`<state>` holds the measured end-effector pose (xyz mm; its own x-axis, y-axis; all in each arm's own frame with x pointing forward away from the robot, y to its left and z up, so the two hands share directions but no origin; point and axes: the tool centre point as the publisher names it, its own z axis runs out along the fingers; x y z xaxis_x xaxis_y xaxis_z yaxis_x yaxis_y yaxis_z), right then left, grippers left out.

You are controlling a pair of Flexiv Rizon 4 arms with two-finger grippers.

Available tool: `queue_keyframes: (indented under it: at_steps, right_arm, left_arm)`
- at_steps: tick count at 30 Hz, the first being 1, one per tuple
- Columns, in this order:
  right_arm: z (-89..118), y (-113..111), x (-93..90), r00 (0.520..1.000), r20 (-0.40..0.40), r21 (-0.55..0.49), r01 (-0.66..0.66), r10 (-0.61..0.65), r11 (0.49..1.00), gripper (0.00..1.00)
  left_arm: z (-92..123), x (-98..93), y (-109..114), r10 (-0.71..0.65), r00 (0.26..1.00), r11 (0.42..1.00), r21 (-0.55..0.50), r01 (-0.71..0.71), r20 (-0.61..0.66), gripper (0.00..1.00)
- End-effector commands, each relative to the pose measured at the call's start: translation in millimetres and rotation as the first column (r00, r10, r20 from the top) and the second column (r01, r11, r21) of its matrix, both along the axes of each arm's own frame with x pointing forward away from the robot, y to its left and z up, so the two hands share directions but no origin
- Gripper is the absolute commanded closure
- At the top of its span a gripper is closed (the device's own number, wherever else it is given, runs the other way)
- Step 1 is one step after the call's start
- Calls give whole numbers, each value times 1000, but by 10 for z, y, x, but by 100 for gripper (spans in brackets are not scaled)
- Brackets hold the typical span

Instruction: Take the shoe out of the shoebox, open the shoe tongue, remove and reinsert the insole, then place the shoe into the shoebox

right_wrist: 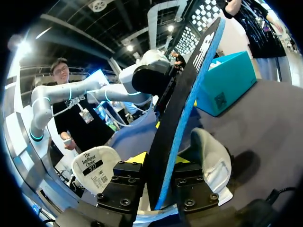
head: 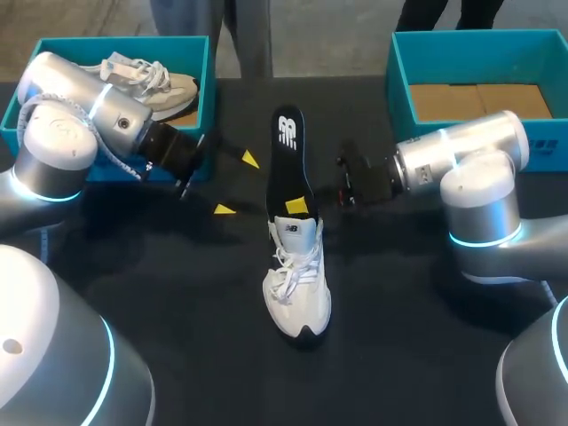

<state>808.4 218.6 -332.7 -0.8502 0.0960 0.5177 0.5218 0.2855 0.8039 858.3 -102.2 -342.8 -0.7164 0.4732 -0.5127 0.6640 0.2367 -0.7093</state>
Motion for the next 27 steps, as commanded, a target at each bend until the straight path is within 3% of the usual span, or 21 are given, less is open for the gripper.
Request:
queue_keyframes:
  at_steps: [1, 7, 12, 27]
  right_arm:
    - [75, 13, 75, 1000, 11, -14, -12, 12, 1000, 74]
    - [96, 51, 169, 999, 18, -22, -44, 45, 999, 78]
    - [90, 34, 182, 999, 22, -28, -43, 44, 999, 100]
    - [-38, -28, -32, 999, -13, -42, -37, 36, 998, 100]
  left_arm:
    - [-20, -1, 7, 0, 1000, 1000, -1, 0, -1, 0]
    - [-9, 3, 14, 0, 1000, 1000, 1, 0, 3, 0]
    - [15, -14, 6, -7, 1000, 1000, 2, 7, 8, 0]
    - [-13, -63, -63, -55, 998, 998, 21, 55, -4, 0]
